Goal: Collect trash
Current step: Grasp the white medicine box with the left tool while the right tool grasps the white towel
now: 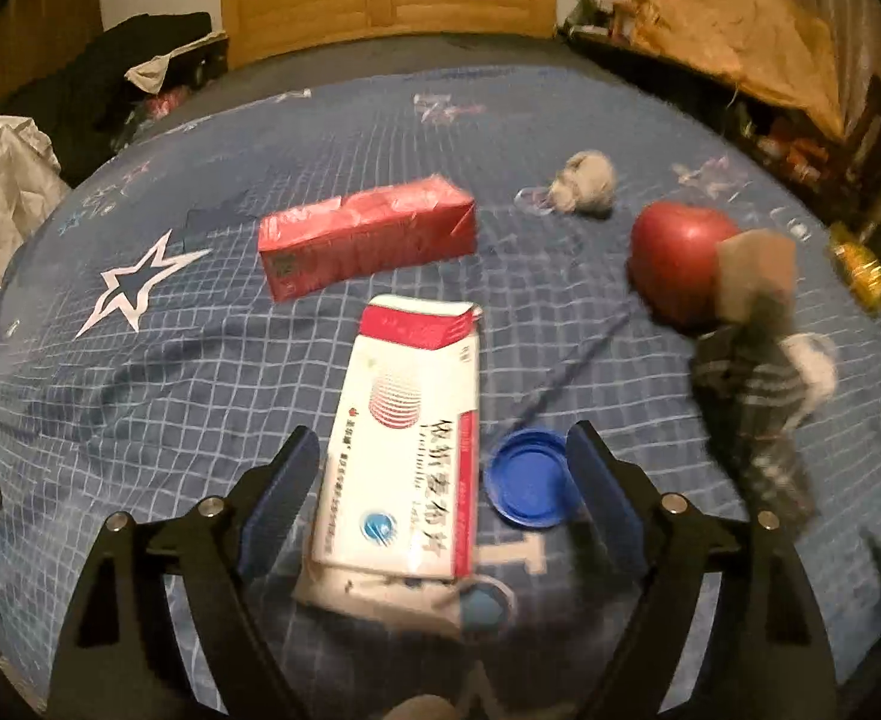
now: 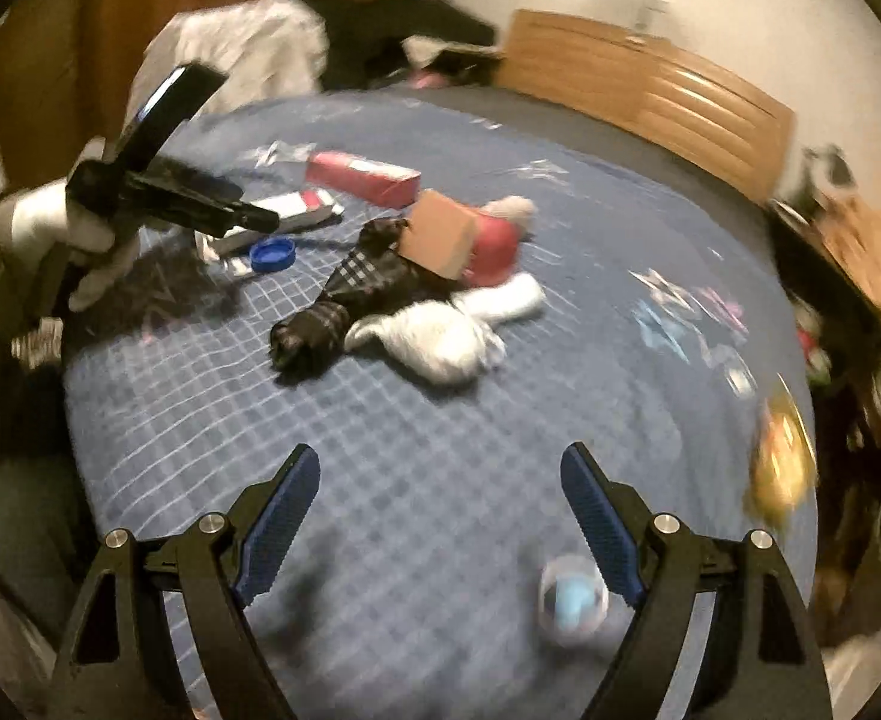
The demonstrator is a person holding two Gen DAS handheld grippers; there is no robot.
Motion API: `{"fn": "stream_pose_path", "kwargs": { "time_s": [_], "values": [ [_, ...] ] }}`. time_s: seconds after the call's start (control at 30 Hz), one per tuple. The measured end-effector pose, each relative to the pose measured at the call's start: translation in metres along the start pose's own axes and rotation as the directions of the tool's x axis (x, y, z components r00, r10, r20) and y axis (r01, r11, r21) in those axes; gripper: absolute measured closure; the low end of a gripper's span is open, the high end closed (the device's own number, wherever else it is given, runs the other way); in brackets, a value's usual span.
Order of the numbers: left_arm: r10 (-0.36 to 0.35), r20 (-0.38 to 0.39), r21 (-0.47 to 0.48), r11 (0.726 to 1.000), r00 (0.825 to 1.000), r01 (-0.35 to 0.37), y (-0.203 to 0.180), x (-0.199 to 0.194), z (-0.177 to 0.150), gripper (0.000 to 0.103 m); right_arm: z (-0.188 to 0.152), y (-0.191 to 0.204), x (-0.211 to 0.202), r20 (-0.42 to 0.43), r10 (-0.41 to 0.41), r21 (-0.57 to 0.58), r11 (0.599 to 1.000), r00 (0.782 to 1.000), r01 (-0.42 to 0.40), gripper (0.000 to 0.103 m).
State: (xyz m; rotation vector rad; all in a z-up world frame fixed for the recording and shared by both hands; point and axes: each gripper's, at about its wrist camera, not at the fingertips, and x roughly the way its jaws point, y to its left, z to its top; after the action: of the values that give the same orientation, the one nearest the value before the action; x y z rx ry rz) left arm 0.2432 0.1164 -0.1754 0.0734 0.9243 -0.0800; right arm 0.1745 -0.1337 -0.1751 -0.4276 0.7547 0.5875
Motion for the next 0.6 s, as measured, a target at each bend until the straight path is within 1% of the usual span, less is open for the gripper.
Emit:
{"fn": "stream_pose_path", "kwargs": {
  "time_s": [0.03, 0.1, 0.2, 0.27, 0.3, 0.33, 0.37, 0.4, 0.43, 0.47, 0.5, 0.53, 0.6],
  "values": [
    [0.000, -0.012, -0.007, 1.000, 1.000, 0.000, 0.002, 0.004, 0.000, 0.022, 0.011, 0.001, 0.014, -0.014, 0.003, -0.042, 0.999, 1.000, -0.003, 0.020],
    [-0.006, -0.025, -0.027, 1.000, 1.000, 0.005, 0.007, 0.012, 0.000, 0.022, 0.025, 0.003, 0.034, -0.036, 0.011, -0.083, 0.996, 0.999, -0.014, 0.020],
    [-0.019, -0.037, -0.031, 0.999, 0.999, 0.018, 0.008, 0.020, 0.002, 0.022, 0.043, 0.011, 0.067, -0.072, -0.008, -0.181, 0.983, 0.997, -0.006, 0.020],
    [-0.024, -0.051, -0.029, 0.999, 0.998, 0.022, 0.007, 0.027, 0.002, 0.022, 0.050, 0.014, 0.082, -0.083, -0.022, -0.214, 0.977, 0.996, 0.003, 0.020],
    [-0.026, -0.053, -0.029, 0.999, 0.998, 0.025, 0.007, 0.029, 0.002, 0.025, 0.054, 0.013, 0.090, -0.094, -0.021, -0.215, 0.977, 0.995, 0.000, 0.021],
    [-0.031, -0.052, -0.032, 0.999, 0.998, 0.029, 0.006, 0.030, 0.002, 0.027, 0.056, 0.012, 0.096, -0.100, -0.021, -0.206, 0.979, 0.995, 0.000, 0.023],
    [-0.036, -0.048, -0.037, 0.999, 0.998, 0.034, 0.006, 0.030, 0.003, 0.032, 0.057, 0.012, 0.101, -0.103, -0.020, -0.197, 0.980, 0.995, 0.000, 0.029],
    [-0.040, -0.042, -0.043, 0.998, 0.998, 0.038, 0.007, 0.030, 0.003, 0.041, 0.057, 0.011, 0.105, -0.108, -0.014, -0.183, 0.983, 0.994, -0.006, 0.036],
    [-0.044, -0.035, -0.052, 0.998, 0.998, 0.042, 0.008, 0.029, 0.003, 0.046, 0.056, 0.009, 0.109, -0.124, -0.002, -0.154, 0.988, 0.992, -0.018, 0.050],
    [-0.044, -0.030, -0.058, 0.997, 0.999, 0.042, 0.008, 0.029, 0.003, 0.050, 0.054, 0.009, 0.112, -0.131, 0.001, -0.134, 0.991, 0.991, -0.019, 0.052],
    [-0.046, -0.024, -0.065, 0.997, 0.999, 0.045, 0.009, 0.028, 0.002, 0.051, 0.053, 0.009, 0.112, -0.128, -0.002, -0.119, 0.993, 0.992, -0.013, 0.054],
    [-0.045, -0.020, -0.068, 0.997, 0.999, 0.044, 0.009, 0.027, 0.001, 0.052, 0.050, 0.009, 0.110, -0.130, -0.012, -0.097, 0.995, 0.991, -0.001, 0.056],
    [-0.046, -0.013, -0.067, 0.997, 0.999, 0.045, 0.007, 0.023, -0.002, 0.053, 0.045, 0.010, 0.103, -0.137, -0.035, -0.045, 0.999, 0.990, 0.029, 0.058]
  ]
}}
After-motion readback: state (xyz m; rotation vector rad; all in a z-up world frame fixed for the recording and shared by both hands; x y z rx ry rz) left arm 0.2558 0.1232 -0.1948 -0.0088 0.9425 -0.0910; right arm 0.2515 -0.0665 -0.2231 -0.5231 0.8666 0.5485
